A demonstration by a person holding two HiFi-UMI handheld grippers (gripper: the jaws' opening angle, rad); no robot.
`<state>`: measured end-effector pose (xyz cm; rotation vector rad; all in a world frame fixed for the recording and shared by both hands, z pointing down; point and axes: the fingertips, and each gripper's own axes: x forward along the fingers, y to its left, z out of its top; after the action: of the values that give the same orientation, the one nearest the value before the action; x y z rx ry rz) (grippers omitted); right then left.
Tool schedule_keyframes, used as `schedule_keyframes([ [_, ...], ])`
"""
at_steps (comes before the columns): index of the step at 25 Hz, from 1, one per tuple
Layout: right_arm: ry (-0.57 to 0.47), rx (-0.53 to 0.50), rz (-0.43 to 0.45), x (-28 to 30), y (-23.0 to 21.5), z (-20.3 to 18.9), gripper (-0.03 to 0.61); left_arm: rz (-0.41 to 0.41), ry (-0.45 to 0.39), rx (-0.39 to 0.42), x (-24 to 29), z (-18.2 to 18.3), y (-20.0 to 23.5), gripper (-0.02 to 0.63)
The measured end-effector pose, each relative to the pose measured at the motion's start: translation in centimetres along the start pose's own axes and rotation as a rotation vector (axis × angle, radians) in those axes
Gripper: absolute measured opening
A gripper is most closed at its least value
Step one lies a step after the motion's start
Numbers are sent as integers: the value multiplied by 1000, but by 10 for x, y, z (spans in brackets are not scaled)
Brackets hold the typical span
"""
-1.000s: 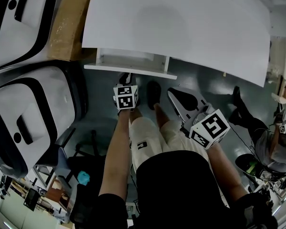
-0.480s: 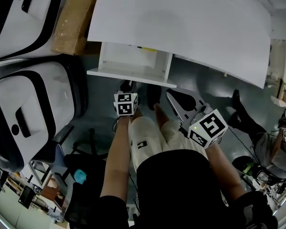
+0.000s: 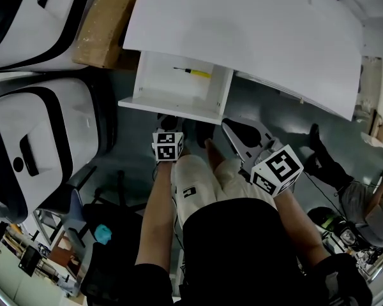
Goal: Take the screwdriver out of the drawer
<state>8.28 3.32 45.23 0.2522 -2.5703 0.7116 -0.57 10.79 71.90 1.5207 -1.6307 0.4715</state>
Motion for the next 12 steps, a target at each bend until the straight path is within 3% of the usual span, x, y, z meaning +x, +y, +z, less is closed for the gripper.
schedule_keyframes([
  [12,7,-5,-3,-3,0,-3,18,7,3,-39,-18,-27,1,83],
])
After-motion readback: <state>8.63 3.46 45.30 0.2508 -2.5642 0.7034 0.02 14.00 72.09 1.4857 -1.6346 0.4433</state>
